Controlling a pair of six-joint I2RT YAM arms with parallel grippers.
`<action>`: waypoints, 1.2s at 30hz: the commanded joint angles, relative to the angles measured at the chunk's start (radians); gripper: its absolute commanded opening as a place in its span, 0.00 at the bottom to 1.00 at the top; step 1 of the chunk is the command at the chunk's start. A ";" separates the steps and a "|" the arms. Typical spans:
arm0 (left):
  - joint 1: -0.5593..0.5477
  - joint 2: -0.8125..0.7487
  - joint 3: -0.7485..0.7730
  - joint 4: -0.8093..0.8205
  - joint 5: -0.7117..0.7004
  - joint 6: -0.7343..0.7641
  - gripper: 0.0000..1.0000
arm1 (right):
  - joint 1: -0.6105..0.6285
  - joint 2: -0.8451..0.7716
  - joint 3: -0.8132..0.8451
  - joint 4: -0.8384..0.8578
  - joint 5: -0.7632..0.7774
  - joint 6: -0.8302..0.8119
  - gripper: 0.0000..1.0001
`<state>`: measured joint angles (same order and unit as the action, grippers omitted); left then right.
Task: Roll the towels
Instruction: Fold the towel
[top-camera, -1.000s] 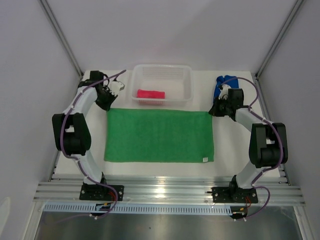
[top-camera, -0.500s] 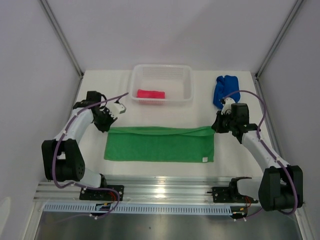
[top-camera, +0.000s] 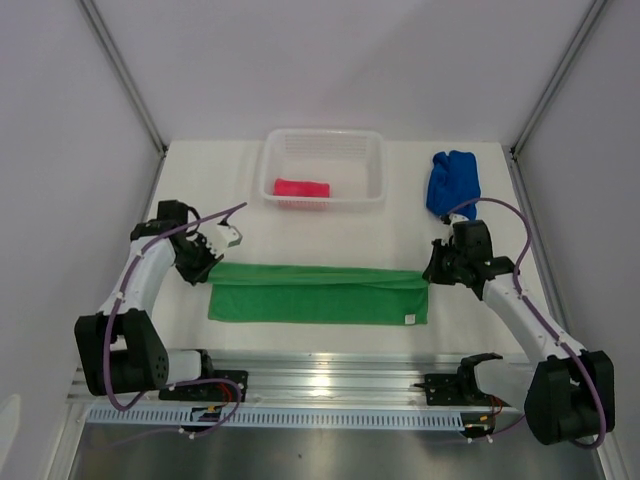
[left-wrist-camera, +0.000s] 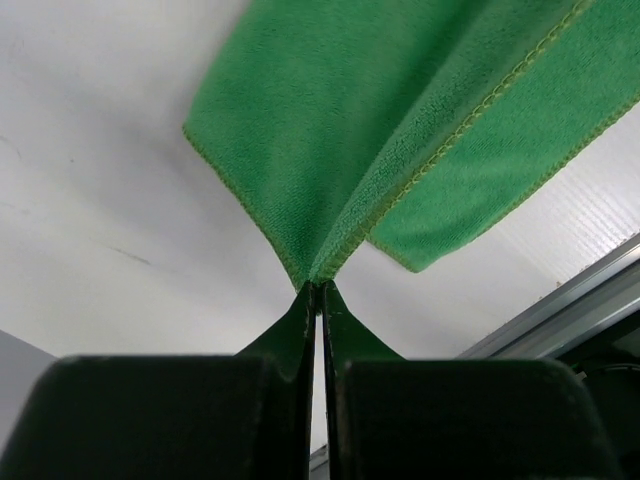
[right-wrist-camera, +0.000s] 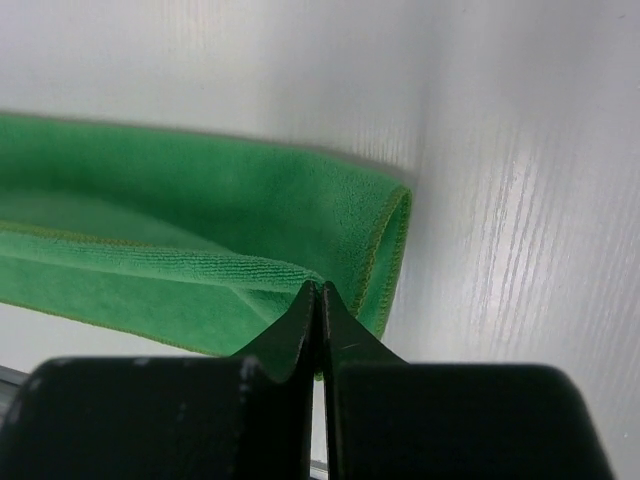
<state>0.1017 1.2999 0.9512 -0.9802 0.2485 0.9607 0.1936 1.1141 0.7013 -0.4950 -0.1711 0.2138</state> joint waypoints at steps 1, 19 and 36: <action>0.032 -0.048 -0.015 -0.035 0.031 0.049 0.01 | 0.001 -0.060 0.012 -0.019 0.062 0.048 0.00; 0.032 -0.053 -0.138 -0.097 0.080 0.072 0.01 | 0.001 0.000 -0.063 -0.001 0.051 0.105 0.00; 0.032 0.004 -0.127 -0.140 0.074 0.105 0.01 | -0.016 -0.120 0.032 -0.168 0.113 0.157 0.38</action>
<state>0.1249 1.3014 0.8120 -1.1030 0.3065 1.0271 0.1810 1.0565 0.6430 -0.5911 -0.1074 0.3458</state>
